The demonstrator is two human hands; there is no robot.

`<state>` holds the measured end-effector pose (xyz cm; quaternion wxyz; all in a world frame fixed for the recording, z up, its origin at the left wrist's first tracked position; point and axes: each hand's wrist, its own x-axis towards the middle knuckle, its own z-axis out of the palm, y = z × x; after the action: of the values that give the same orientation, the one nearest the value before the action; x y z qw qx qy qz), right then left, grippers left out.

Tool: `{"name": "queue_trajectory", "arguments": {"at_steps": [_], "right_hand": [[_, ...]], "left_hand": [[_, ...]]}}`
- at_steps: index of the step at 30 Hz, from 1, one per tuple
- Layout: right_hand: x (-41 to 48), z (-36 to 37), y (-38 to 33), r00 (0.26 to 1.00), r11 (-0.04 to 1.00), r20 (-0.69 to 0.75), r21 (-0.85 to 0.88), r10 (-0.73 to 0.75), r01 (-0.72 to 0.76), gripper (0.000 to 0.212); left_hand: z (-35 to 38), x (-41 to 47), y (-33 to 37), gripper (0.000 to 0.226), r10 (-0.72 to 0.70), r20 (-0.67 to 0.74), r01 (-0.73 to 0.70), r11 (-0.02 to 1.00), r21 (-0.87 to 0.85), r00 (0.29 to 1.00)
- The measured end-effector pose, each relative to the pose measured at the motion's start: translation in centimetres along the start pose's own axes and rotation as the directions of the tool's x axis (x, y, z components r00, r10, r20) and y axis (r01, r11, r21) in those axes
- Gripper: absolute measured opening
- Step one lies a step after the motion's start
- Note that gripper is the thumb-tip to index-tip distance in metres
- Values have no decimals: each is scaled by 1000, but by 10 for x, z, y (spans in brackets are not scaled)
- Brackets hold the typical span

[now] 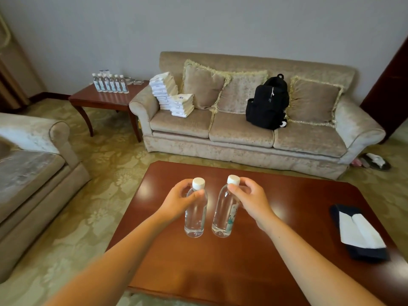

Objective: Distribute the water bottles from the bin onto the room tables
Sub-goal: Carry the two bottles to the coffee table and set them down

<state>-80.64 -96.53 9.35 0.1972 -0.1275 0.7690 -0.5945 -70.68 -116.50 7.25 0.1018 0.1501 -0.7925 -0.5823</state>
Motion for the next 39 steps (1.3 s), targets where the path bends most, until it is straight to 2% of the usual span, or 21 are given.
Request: {"name": "queue_trajectory", "arguments": {"at_steps": [3, 8, 12, 15, 17, 21, 27, 30, 34, 39], "right_hand": [[41, 12, 50, 999, 999, -5, -8, -32, 32, 20], [104, 39, 141, 993, 994, -36, -19, -112, 112, 29], [140, 60, 200, 978, 979, -61, -46, -199, 197, 33], [157, 73, 231, 966, 969, -74, -44, -246, 243, 35], [165, 80, 247, 958, 962, -88, -46, -274, 271, 41], [174, 91, 265, 940, 950, -136, -53, -313, 309, 37], [176, 98, 284, 940, 951, -154, -96, -305, 293, 35], [178, 99, 294, 941, 950, -146, -115, -306, 291, 38], [180, 99, 300, 929, 938, -156, -145, -336, 315, 38], [175, 94, 299, 934, 922, -83, -215, -346, 322, 35]], "left_hand": [[16, 31, -60, 24, 25, 5, -25, 1000, 0, 1000], [42, 78, -166, 31, 92, -22, -92, 996, 23, 995], [55, 103, -228, 25, 170, -27, -170, 985, 15, 985], [58, 118, -262, 29, 250, -38, -249, 968, 41, 967], [59, 123, -276, 28, 291, -50, -289, 956, 49, 955], [61, 128, -293, 30, 329, -67, -326, 944, 46, 942], [65, 126, -304, 29, 274, -32, -272, 960, 62, 961], [67, 132, -307, 38, 247, -10, -245, 964, 103, 969], [77, 130, -305, 36, 229, 21, -230, 970, 72, 973], [80, 131, -305, 50, 222, 53, -225, 972, 61, 974]]}}
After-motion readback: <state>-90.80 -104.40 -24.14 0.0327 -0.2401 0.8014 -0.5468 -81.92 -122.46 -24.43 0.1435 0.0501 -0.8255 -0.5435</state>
